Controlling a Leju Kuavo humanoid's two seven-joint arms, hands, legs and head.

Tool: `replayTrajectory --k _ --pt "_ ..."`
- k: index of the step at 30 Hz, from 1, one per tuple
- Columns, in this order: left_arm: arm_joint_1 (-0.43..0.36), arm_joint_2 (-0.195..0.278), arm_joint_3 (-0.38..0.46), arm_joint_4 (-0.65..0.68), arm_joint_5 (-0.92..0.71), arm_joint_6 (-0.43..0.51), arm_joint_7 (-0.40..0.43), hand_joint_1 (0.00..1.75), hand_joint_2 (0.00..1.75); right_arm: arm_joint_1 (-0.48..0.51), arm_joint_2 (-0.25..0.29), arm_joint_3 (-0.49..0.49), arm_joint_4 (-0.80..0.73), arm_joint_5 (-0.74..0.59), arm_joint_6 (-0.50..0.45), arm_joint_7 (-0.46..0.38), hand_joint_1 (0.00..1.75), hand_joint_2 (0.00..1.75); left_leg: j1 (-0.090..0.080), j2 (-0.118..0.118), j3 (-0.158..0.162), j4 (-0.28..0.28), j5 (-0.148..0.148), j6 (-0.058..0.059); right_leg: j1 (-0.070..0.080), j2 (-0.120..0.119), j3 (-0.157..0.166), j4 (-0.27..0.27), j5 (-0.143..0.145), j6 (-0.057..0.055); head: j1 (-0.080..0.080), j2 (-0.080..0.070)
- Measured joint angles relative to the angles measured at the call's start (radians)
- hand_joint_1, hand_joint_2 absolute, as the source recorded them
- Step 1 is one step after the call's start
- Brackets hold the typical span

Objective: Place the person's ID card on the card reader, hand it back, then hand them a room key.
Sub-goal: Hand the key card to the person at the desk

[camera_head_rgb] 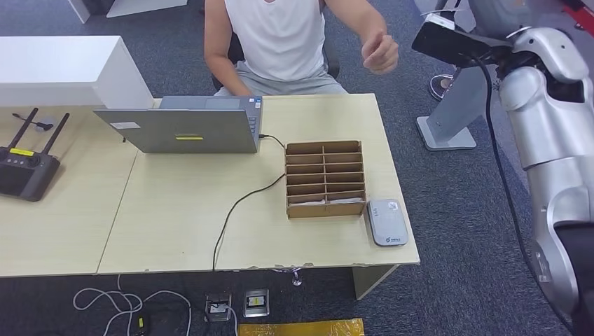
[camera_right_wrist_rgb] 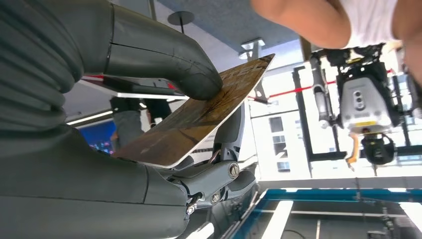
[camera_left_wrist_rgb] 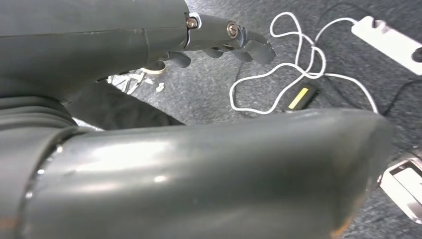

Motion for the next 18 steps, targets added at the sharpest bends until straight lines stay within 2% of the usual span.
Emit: replayTrajectory --k 7,13,18 --pt "-0.019 0.0 -0.015 -0.001 -0.015 -0.023 0.0 0.0 0.0 -0.076 0.13 0.059 0.164 0.041 0.007 -0.007 1.75 1.75 0.001 -0.001 0.0 0.0 0.0 0.0 0.001 -0.001 0.0 0.0 0.0 0.0 0.0 0.0" --pt "-0.027 0.003 -0.026 -0.001 -0.02 -0.036 0.0 0.0 0.0 -0.081 0.201 0.093 0.26 0.045 0.001 -0.005 1.75 1.75 0.001 -0.001 0.0 0.0 0.0 0.0 0.001 0.0 0.0 0.0 0.0 0.0 0.0 0.0" --pt "-0.028 0.007 -0.027 -0.001 -0.019 -0.038 0.0 0.0 0.0 -0.08 0.231 0.105 0.299 0.053 0.001 -0.006 1.75 1.75 0.001 -0.001 0.0 0.0 0.0 0.0 0.001 0.0 -0.001 0.0 0.0 0.0 0.0 0.0"
